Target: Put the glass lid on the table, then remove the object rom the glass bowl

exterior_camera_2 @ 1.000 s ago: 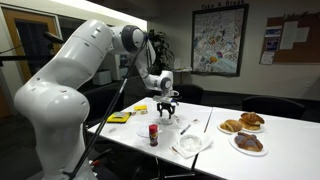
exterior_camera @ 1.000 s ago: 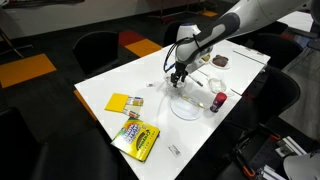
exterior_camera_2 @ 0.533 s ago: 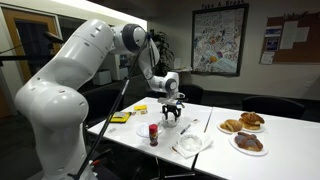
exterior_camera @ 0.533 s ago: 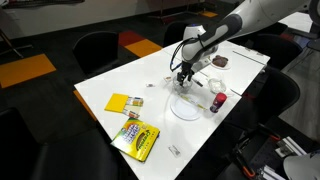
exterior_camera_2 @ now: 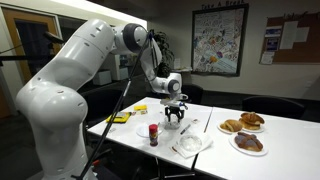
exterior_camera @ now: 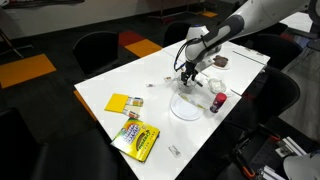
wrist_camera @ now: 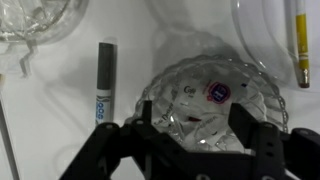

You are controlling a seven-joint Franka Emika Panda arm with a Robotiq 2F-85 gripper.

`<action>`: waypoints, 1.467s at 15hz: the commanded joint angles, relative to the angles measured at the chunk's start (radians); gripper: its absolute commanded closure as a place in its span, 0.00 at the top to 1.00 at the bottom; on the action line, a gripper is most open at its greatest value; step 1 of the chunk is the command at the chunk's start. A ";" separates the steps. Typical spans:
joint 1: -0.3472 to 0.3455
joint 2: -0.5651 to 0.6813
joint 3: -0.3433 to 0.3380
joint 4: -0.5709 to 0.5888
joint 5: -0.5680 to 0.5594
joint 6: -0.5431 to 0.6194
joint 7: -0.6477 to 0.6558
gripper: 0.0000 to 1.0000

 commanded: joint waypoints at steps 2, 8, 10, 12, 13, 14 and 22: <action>-0.022 -0.013 0.006 -0.020 -0.026 -0.003 -0.025 0.54; -0.047 -0.011 0.001 -0.014 -0.034 -0.004 -0.062 0.15; -0.057 -0.015 -0.002 -0.012 -0.037 -0.004 -0.077 0.02; -0.066 -0.020 -0.003 -0.009 -0.040 -0.002 -0.089 0.00; -0.071 -0.024 -0.003 -0.008 -0.040 0.001 -0.095 0.00; -0.076 -0.030 -0.002 -0.009 -0.039 0.004 -0.100 0.00; 0.064 -0.036 0.050 -0.002 -0.038 0.077 0.032 0.00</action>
